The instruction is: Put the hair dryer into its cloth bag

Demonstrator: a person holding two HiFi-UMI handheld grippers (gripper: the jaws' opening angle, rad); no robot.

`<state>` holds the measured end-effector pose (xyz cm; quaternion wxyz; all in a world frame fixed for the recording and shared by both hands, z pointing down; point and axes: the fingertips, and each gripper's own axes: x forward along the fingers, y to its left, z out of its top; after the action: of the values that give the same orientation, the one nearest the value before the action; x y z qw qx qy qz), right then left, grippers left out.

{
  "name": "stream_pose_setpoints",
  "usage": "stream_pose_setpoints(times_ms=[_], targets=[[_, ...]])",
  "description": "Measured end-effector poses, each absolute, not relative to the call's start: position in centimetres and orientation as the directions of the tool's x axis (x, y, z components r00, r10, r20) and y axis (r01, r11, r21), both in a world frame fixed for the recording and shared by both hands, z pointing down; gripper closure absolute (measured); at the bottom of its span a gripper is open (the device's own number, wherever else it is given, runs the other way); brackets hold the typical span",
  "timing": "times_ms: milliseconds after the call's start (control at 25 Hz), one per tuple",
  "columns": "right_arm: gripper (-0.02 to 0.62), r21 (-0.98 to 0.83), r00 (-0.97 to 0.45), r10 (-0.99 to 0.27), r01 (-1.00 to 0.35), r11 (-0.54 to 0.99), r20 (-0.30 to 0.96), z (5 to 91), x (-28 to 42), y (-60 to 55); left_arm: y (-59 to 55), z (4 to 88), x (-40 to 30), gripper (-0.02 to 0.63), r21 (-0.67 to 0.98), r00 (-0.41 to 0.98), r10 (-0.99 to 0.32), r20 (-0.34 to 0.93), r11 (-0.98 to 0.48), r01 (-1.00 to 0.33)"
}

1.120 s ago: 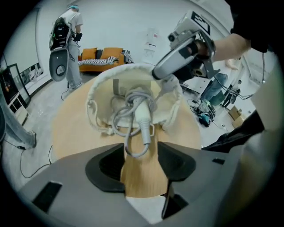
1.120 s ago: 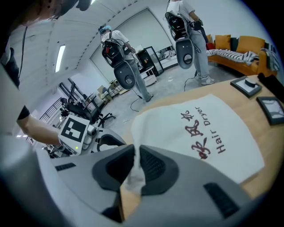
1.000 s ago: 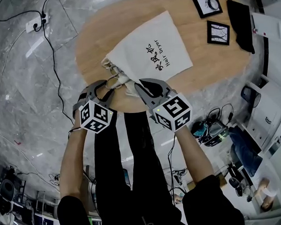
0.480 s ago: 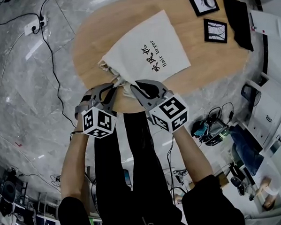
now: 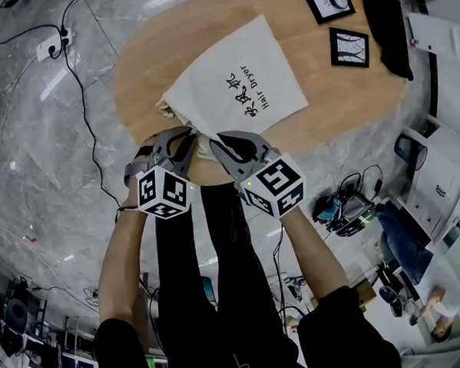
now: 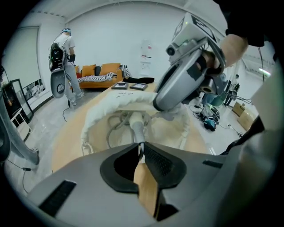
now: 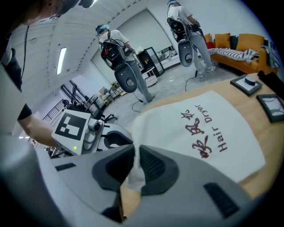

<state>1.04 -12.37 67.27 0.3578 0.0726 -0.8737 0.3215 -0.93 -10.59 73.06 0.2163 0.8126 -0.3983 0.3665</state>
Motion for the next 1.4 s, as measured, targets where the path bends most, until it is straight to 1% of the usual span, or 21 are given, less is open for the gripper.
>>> stream_pose_setpoints(times_ms=[480,880,1000,1120,1200,1400], targets=[[0.545,-0.530,-0.743,0.104,-0.365,0.766,0.661,66.8,1.3,-12.0,-13.7,73.6,1.4,0.555,0.052,0.456,-0.489,0.744,-0.638,-0.769],[0.545,-0.532,-0.736,0.106,-0.375,0.759,0.669,67.5,1.4,-12.0,-13.7,75.6,1.8,0.547,0.065,0.466,-0.446,0.764,-0.665,-0.744],[0.545,-0.525,-0.728,0.096,-0.389,0.757,0.679,68.2,1.6,-11.8,-13.5,76.0,2.0,0.521,0.098,0.474,-0.432,0.767,-0.651,-0.753],[0.545,-0.517,-0.719,0.089,-0.402,0.755,0.689,68.9,1.7,-11.7,-13.1,75.6,2.2,0.438,0.111,0.488,-0.429,0.760,-0.654,-0.748],[0.545,-0.509,-0.711,0.082,-0.413,0.755,0.698,69.2,1.6,-11.4,-12.5,75.2,1.9,0.409,0.107,0.490,-0.429,0.759,-0.660,-0.744],[0.543,-0.485,-0.689,0.062,-0.440,0.755,0.722,70.1,1.4,-11.4,-11.2,74.8,-0.8,0.383,0.106,0.460,-0.428,0.778,-0.632,-0.767]])
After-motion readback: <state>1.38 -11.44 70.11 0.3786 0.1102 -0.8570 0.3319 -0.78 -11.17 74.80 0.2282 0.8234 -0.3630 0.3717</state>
